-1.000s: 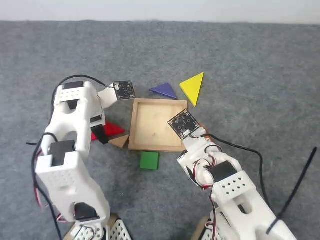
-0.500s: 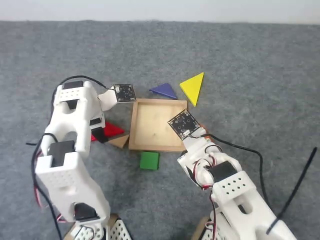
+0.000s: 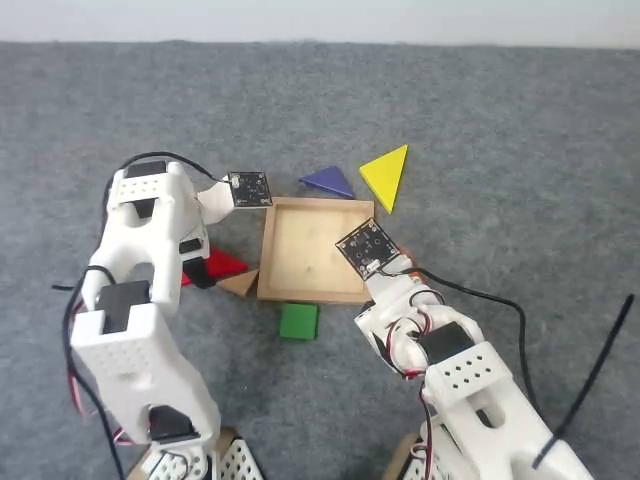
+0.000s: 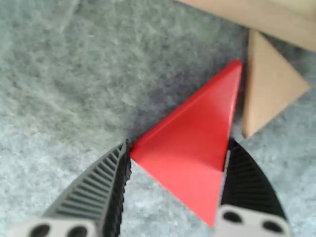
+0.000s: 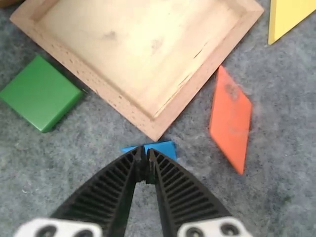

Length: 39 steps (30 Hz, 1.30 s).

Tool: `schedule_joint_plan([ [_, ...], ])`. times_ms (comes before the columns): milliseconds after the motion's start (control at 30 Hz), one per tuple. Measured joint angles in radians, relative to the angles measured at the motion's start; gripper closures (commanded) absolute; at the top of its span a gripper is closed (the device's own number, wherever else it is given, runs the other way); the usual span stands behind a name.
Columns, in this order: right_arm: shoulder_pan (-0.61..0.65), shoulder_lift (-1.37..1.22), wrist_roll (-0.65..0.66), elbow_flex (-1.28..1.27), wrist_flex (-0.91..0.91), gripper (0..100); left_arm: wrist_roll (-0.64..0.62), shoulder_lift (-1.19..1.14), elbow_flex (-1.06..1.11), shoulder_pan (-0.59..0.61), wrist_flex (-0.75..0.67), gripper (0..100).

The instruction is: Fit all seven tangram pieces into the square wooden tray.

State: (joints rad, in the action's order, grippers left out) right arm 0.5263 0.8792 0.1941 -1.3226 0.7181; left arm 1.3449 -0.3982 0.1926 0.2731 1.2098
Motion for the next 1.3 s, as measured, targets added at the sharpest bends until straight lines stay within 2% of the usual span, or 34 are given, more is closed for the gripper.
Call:
schedule_joint_plan([
  [433,0.0,0.0,0.0,0.0,0.0,99.2,0.003,0.129,0.0,0.002,0.117,90],
  [667,0.0,0.0,0.0,0.0,0.0,99.2,0.003,0.218,0.002,0.002,0.169,91],
  [867,-0.014,0.0,0.0,0.0,0.0,99.2,0.035,0.327,0.002,-0.092,0.181,91],
  [967,-0.086,0.0,0.0,0.025,0.003,99.2,0.101,0.327,0.002,-0.187,0.181,91],
  [1067,-0.213,0.0,0.0,0.08,0.025,99.2,0.141,0.321,0.002,-0.287,0.18,91],
  [1233,-0.471,0.0,0.0,0.126,0.028,99.2,0.187,0.245,0.002,-0.422,0.1,91],
  [1300,-0.512,0.0,0.0,0.13,0.029,99.2,0.209,0.203,0.002,-0.454,0.06,91],
])
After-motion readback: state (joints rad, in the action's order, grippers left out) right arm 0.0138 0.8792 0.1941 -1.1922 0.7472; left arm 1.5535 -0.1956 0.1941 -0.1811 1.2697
